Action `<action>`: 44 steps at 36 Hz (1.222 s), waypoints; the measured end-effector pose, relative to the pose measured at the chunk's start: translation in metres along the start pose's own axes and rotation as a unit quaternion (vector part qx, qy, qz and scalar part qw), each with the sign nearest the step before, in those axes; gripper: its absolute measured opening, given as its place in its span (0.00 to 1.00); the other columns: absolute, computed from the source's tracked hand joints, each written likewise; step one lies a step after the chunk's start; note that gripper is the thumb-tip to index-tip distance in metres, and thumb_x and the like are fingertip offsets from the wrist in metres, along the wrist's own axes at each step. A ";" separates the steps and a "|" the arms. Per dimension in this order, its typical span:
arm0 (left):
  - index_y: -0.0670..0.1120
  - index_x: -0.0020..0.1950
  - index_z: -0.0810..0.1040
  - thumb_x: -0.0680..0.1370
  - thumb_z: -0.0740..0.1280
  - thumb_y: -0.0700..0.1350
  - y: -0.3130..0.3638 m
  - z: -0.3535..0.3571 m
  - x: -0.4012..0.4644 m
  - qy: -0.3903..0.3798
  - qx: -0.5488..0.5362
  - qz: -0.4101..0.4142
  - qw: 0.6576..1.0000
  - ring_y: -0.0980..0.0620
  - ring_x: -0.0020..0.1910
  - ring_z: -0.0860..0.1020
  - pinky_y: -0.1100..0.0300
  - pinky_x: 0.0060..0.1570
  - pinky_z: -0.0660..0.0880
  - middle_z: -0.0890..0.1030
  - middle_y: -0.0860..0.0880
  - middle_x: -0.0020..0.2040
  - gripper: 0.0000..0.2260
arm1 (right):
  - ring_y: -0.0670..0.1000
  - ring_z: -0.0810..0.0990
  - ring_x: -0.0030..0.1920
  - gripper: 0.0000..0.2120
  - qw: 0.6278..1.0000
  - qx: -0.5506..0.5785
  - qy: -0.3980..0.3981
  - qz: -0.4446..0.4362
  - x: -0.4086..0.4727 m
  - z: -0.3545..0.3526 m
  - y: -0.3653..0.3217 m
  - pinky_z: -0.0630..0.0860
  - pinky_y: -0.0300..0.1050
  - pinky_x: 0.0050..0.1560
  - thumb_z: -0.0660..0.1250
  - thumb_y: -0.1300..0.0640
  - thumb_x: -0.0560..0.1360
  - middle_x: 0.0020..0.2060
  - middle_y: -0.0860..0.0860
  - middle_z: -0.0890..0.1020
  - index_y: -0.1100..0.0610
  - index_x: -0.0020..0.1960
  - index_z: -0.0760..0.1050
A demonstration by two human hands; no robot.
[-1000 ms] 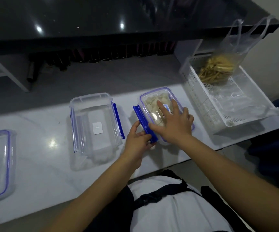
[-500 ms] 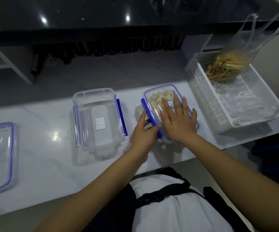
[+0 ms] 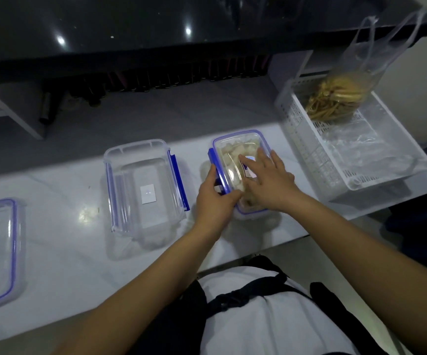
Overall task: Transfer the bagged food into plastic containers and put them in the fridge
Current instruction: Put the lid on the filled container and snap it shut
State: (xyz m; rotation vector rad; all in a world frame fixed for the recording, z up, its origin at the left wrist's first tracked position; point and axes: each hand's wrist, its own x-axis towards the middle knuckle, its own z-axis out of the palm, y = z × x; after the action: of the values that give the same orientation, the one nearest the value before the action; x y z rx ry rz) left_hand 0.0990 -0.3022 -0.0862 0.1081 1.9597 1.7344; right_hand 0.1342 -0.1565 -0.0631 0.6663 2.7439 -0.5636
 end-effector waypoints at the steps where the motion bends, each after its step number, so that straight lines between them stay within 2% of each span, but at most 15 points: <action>1: 0.58 0.77 0.65 0.76 0.74 0.41 0.000 -0.003 0.002 -0.005 0.006 -0.007 1.000 0.55 0.53 0.80 0.55 0.50 0.83 0.79 0.57 0.56 0.33 | 0.55 0.51 0.80 0.29 0.998 0.052 0.021 -0.003 0.000 -0.005 0.004 0.59 0.65 0.73 0.62 0.50 0.79 0.80 0.48 0.56 0.38 0.78 0.58; 3: 0.60 0.76 0.65 0.76 0.73 0.40 -0.001 -0.011 0.005 -0.019 0.009 -0.025 0.999 0.55 0.53 0.80 0.58 0.46 0.83 0.78 0.59 0.54 0.33 | 0.53 0.65 0.75 0.32 0.980 0.180 0.079 0.018 0.000 -0.013 0.018 0.68 0.56 0.70 0.69 0.56 0.74 0.75 0.47 0.68 0.41 0.76 0.64; 5: 0.61 0.76 0.65 0.76 0.73 0.39 -0.003 -0.020 0.006 -0.032 0.009 -0.041 0.999 0.55 0.52 0.80 0.62 0.42 0.83 0.77 0.61 0.53 0.33 | 0.53 0.68 0.72 0.39 0.949 0.295 0.081 0.076 0.002 -0.023 0.034 0.72 0.52 0.65 0.74 0.60 0.72 0.75 0.47 0.67 0.41 0.77 0.63; 8: 0.63 0.76 0.65 0.76 0.73 0.39 -0.004 -0.027 0.006 -0.045 0.023 -0.049 0.998 0.54 0.53 0.80 0.60 0.42 0.83 0.77 0.61 0.54 0.34 | 0.56 0.77 0.60 0.42 0.886 0.425 -0.038 0.185 0.009 -0.033 0.051 0.80 0.57 0.51 0.78 0.61 0.69 0.63 0.48 0.74 0.40 0.76 0.63; 10: 0.63 0.76 0.65 0.76 0.73 0.39 -0.004 -0.029 0.007 -0.051 0.029 -0.055 0.997 0.53 0.54 0.80 0.58 0.43 0.84 0.77 0.61 0.54 0.34 | 0.55 0.81 0.50 0.37 0.843 0.475 -0.113 0.224 0.015 -0.034 0.057 0.81 0.56 0.46 0.77 0.62 0.70 0.55 0.51 0.81 0.45 0.74 0.66; 12: 0.63 0.76 0.64 0.76 0.73 0.39 -0.004 -0.031 0.009 -0.058 0.031 -0.061 0.996 0.52 0.54 0.80 0.56 0.45 0.84 0.77 0.61 0.55 0.35 | 0.55 0.82 0.45 0.30 0.824 0.486 -0.154 0.246 0.017 -0.034 0.058 0.81 0.52 0.43 0.77 0.61 0.69 0.55 0.55 0.83 0.53 0.70 0.72; 18: 0.64 0.77 0.63 0.77 0.73 0.40 -0.006 -0.033 0.009 -0.062 0.046 -0.056 0.995 0.55 0.54 0.80 0.51 0.50 0.84 0.76 0.62 0.54 0.35 | 0.56 0.84 0.50 0.15 0.871 0.417 -0.088 0.245 0.019 -0.038 0.051 0.82 0.50 0.39 0.79 0.61 0.68 0.50 0.53 0.86 0.55 0.53 0.81; 23: 0.65 0.76 0.64 0.76 0.74 0.40 -0.007 -0.033 0.009 -0.062 0.053 -0.044 0.996 0.54 0.54 0.80 0.48 0.53 0.83 0.77 0.62 0.54 0.36 | 0.55 0.85 0.43 0.21 0.878 0.415 -0.026 0.237 0.011 -0.034 0.043 0.79 0.44 0.27 0.79 0.61 0.68 0.45 0.53 0.86 0.55 0.60 0.80; 26: 0.64 0.76 0.63 0.76 0.74 0.40 -0.006 -0.032 0.009 -0.063 0.060 -0.039 0.995 0.51 0.57 0.80 0.46 0.54 0.83 0.76 0.63 0.54 0.36 | 0.53 0.85 0.41 0.23 0.881 0.414 -0.012 0.229 0.008 -0.034 0.039 0.78 0.43 0.26 0.79 0.61 0.69 0.44 0.53 0.85 0.55 0.62 0.79; 30: 0.63 0.77 0.63 0.77 0.74 0.41 -0.004 -0.033 0.009 -0.067 0.054 -0.047 0.995 0.49 0.58 0.80 0.46 0.54 0.83 0.76 0.62 0.55 0.35 | 0.52 0.84 0.42 0.22 0.881 0.422 0.004 0.216 0.001 -0.032 0.034 0.79 0.45 0.30 0.77 0.60 0.71 0.46 0.51 0.85 0.55 0.64 0.78; 32: 0.64 0.77 0.63 0.76 0.74 0.41 -0.003 -0.034 0.009 -0.068 0.050 -0.051 0.995 0.51 0.57 0.80 0.47 0.53 0.83 0.77 0.58 0.57 0.35 | 0.53 0.83 0.48 0.22 0.907 0.376 0.063 0.177 -0.006 -0.024 0.029 0.82 0.51 0.44 0.74 0.59 0.74 0.55 0.51 0.83 0.53 0.67 0.76; 34: 0.64 0.76 0.63 0.76 0.75 0.42 -0.003 -0.034 0.009 -0.065 0.046 -0.054 0.995 0.51 0.57 0.80 0.48 0.52 0.83 0.78 0.58 0.58 0.36 | 0.56 0.76 0.63 0.23 0.964 0.218 0.110 0.106 -0.019 -0.010 0.024 0.75 0.53 0.61 0.68 0.53 0.78 0.70 0.51 0.73 0.48 0.72 0.72; 37: 0.66 0.74 0.64 0.76 0.75 0.42 -0.005 -0.032 0.009 -0.062 0.040 -0.050 0.996 0.53 0.56 0.81 0.50 0.49 0.84 0.78 0.60 0.57 0.35 | 0.56 0.55 0.78 0.25 0.989 0.083 0.123 -0.010 -0.046 0.012 0.015 0.58 0.58 0.73 0.60 0.45 0.80 0.80 0.51 0.56 0.44 0.76 0.64; 40: 0.65 0.74 0.64 0.76 0.75 0.42 -0.007 -0.026 0.011 -0.060 0.042 -0.042 0.996 0.53 0.55 0.81 0.52 0.47 0.85 0.78 0.60 0.57 0.33 | 0.50 0.43 0.80 0.30 0.996 0.037 0.065 -0.041 -0.066 0.030 0.018 0.45 0.61 0.76 0.50 0.37 0.77 0.81 0.46 0.52 0.39 0.78 0.56; 44: 0.63 0.75 0.64 0.76 0.75 0.41 -0.004 -0.011 0.019 -0.064 0.034 -0.035 0.997 0.54 0.54 0.81 0.57 0.42 0.84 0.77 0.62 0.55 0.35 | 0.46 0.41 0.80 0.29 0.998 -0.009 0.059 -0.030 -0.075 0.028 0.038 0.40 0.62 0.76 0.53 0.35 0.80 0.81 0.42 0.50 0.39 0.79 0.53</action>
State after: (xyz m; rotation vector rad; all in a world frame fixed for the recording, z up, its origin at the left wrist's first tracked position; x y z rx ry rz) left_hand 0.0787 -0.3057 -0.0953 0.1680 1.9070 1.5763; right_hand 0.2216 -0.1658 -0.0750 0.6348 2.8847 -0.5271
